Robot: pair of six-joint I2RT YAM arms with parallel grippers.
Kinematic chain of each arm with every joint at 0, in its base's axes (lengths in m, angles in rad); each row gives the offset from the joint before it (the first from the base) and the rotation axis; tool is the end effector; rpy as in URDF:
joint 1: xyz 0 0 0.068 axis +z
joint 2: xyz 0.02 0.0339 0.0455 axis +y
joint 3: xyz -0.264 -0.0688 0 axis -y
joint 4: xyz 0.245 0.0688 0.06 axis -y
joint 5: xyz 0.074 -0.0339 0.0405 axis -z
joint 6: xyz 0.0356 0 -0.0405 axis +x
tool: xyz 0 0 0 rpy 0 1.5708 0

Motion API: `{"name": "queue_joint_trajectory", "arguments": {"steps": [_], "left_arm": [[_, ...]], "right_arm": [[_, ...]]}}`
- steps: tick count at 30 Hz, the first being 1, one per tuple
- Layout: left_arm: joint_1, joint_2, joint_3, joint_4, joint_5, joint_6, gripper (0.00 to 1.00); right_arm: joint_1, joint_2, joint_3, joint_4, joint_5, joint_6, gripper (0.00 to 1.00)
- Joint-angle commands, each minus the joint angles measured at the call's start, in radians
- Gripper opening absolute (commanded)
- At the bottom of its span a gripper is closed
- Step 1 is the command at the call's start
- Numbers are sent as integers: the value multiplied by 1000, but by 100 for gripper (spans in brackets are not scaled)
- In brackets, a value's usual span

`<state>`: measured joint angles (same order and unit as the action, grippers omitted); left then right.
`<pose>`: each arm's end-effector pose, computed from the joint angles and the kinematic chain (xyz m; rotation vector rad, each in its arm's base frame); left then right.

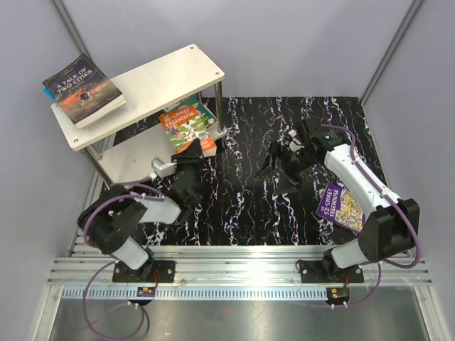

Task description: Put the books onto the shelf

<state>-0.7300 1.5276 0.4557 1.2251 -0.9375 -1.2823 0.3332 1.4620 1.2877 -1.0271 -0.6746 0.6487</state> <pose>0.2222 -0.1603 0.2053 -1.1270 1.0737 -0.9573 0.2571 0.1125 0.2976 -0.2691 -2.9070 -1.1576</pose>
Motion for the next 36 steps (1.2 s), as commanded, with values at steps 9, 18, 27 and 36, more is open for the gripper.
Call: {"name": "queue_joint_trajectory", "arguments": {"steps": [9,18,27,36], "left_arm": [[118,183,349,223,40,-48,0],[188,356,573,107,60,-129,0],[199,396,646,-65,54,-207,0],[188,384,660,-337,32,-414,1]], "right_arm": [[15,32,10,-19,-11,-50,98],[15,61,12,-7,-19,-52,98],[15,70,10,-2,-17,-57,98],[12,72,7,2,-19,-57,98]]}}
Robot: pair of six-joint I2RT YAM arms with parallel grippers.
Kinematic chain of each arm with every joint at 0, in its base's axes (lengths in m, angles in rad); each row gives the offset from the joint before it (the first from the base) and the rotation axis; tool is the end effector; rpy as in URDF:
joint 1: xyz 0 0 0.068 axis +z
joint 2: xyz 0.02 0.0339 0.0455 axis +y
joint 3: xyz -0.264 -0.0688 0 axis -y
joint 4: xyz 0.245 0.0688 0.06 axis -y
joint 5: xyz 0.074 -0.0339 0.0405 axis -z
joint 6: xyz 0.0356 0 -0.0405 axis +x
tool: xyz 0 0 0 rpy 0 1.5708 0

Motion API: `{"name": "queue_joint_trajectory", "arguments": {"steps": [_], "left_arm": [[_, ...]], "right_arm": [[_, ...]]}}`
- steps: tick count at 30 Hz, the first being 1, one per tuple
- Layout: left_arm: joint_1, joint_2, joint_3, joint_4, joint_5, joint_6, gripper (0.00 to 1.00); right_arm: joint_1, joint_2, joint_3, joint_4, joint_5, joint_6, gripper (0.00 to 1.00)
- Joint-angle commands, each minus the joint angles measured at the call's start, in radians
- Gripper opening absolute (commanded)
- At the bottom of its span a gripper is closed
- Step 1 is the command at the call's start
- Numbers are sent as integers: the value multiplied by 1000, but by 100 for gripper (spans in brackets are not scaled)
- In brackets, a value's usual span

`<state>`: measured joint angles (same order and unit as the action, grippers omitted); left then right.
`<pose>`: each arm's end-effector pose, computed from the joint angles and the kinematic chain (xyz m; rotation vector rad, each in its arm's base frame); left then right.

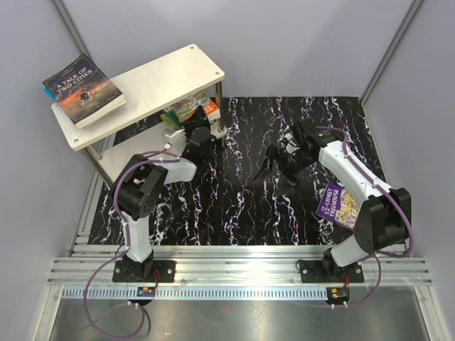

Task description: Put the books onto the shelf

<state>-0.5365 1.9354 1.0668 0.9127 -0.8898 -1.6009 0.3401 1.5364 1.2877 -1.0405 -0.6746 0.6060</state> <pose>0.3704 -0.1881 0.2161 -1.3695 0.8901 -1.0038 0.2673 0.1182 0.2774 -0.2397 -2.8715 -1.0843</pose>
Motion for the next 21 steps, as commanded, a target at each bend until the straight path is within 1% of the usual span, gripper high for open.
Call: {"name": "queue_joint_trajectory", "arguments": {"steps": [1,9,10,11,14,15,18,21], "left_arm": [[-3,-21,45,-28,-15,-117,1],[0,13,54,-41,38,-162,11],[1,19,59,-35,45,-169,17],[1,26,64,-34,51,-172,18],[4,27,82,-47,57,-175,18],[4,25,88,-89,57,-203,18],[6,27,116,-142,58,-231,21],[12,37,140,-156,78,-238,21]], "right_arm": [[5,-4,7,16,-19,-14,98],[2,-15,-8,16,-20,-14,98],[0,-16,-8,17,-20,-14,98],[0,-18,-11,17,-20,-12,98],[0,-19,-16,19,-22,-11,98],[0,-21,-18,19,-23,-11,98],[-1,-25,-19,19,-25,-9,98],[-1,-28,-18,19,-23,-11,98]]}}
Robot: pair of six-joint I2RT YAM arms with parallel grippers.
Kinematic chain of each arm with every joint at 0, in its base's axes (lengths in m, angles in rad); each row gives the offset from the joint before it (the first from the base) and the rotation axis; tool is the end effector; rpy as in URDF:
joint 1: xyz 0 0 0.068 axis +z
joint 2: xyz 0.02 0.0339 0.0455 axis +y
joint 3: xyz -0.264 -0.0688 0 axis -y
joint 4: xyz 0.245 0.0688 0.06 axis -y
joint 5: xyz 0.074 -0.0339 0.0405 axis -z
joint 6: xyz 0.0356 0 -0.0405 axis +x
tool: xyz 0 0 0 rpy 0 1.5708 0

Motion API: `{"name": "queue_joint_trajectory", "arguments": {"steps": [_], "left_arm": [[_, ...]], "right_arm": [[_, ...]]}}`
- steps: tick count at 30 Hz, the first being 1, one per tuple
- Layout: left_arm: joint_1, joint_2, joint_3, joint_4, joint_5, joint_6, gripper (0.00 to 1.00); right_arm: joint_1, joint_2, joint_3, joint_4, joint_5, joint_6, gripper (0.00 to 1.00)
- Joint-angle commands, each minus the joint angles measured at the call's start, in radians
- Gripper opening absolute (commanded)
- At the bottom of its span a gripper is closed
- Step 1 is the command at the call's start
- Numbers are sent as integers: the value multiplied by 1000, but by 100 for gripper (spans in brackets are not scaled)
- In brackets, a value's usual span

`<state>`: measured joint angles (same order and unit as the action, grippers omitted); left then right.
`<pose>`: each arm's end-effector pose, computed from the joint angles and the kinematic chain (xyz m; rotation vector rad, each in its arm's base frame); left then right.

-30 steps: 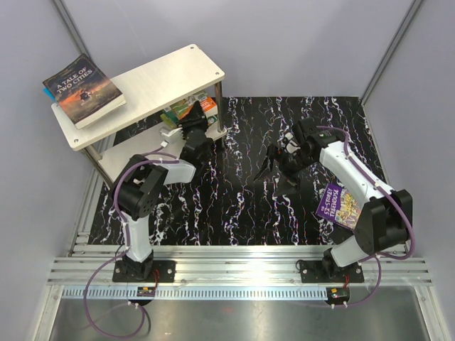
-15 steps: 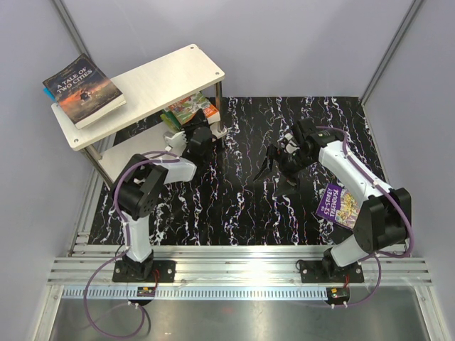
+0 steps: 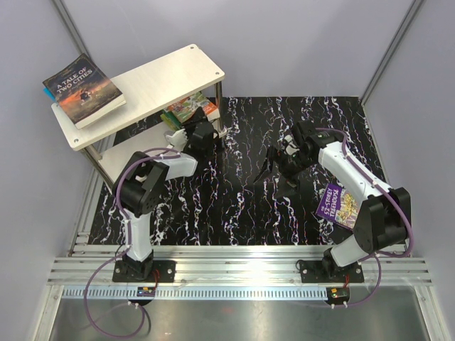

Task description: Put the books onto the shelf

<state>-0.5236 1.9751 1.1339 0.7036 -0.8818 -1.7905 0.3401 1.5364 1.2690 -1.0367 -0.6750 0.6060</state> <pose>0.3841 -0.1900 0.2003 -1.5007 0.9147 -0.9881 0.2659 0.1177 0.2723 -0.2465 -2.8619 -1.0717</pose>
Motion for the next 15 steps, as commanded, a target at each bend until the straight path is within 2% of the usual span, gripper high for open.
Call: {"name": "queue_joint_trajectory", "arguments": {"steps": [1,5,8,9,12,13,15], "left_arm": [[2,-1,79,45,79,-59,21],[4,-4,81,33,96,-61,21],[4,-5,73,25,116,-73,25],[4,-5,70,19,124,-96,34],[2,-7,58,36,144,-84,47],[2,-9,56,34,148,-84,58],[2,-15,47,37,161,-84,67]], "right_arm": [[-1,-28,1,14,-23,-9,98],[-1,-35,0,13,-23,-11,98],[-3,-38,-2,13,-23,-11,98],[-3,-38,-2,12,-24,-11,98],[-3,-39,-3,13,-26,-12,98],[-3,-42,-3,13,-28,-11,98],[-1,-42,-3,13,-26,-11,98]]}}
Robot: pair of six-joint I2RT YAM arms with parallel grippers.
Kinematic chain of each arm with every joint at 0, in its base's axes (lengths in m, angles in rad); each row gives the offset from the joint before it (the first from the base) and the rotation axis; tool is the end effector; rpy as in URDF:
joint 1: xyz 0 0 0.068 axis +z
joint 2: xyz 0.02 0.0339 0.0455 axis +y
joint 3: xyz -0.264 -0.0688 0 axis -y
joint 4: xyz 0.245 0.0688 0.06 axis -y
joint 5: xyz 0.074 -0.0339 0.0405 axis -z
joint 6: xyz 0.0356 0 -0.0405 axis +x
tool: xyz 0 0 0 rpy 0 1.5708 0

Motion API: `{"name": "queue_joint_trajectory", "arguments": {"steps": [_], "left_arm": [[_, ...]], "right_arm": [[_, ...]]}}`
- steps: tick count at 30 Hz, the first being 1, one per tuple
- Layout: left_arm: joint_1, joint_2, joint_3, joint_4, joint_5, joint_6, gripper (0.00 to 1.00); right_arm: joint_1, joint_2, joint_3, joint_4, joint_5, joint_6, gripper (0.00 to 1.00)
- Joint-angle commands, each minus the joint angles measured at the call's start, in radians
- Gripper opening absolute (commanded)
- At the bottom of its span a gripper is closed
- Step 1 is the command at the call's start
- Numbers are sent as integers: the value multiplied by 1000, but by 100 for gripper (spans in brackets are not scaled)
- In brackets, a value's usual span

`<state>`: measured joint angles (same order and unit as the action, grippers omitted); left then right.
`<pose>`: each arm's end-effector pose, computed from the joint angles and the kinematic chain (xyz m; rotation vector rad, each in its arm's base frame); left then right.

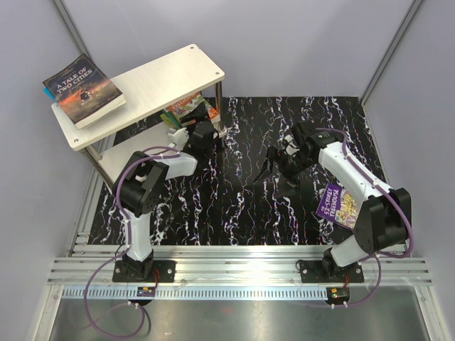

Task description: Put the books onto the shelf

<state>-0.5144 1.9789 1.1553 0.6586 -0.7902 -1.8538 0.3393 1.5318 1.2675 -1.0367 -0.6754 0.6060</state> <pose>0.3894 -0.1910 0.2006 -1.5309 0.9629 -1.0699 0.2651 0.1172 0.2731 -0.2461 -2.8636 -1.0750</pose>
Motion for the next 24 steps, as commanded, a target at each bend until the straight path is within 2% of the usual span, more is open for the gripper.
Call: {"name": "queue_joint_trajectory", "arguments": {"steps": [1,4,6,7,10,13,19,24], "left_arm": [[-7,-20,23,82,72,-22,76],[-7,-26,15,85,82,-21,87],[-9,-31,15,85,91,-24,90],[-7,-34,15,85,92,-25,99],[-7,-37,24,75,109,-30,99],[-7,-55,53,-66,166,-90,99],[-7,-92,113,-315,242,-114,99],[-7,-98,121,-384,278,-140,99]], "right_arm": [[-2,-39,-2,13,-27,-11,98],[0,-42,-6,13,-29,-12,98],[0,-45,-7,13,-30,-12,97],[-2,-45,-7,12,-30,-12,97],[0,-50,-7,12,-30,-12,97],[0,-50,-7,12,-32,-12,97],[0,-56,-11,10,-27,-12,97],[0,-64,-17,12,-29,-12,97]]}}
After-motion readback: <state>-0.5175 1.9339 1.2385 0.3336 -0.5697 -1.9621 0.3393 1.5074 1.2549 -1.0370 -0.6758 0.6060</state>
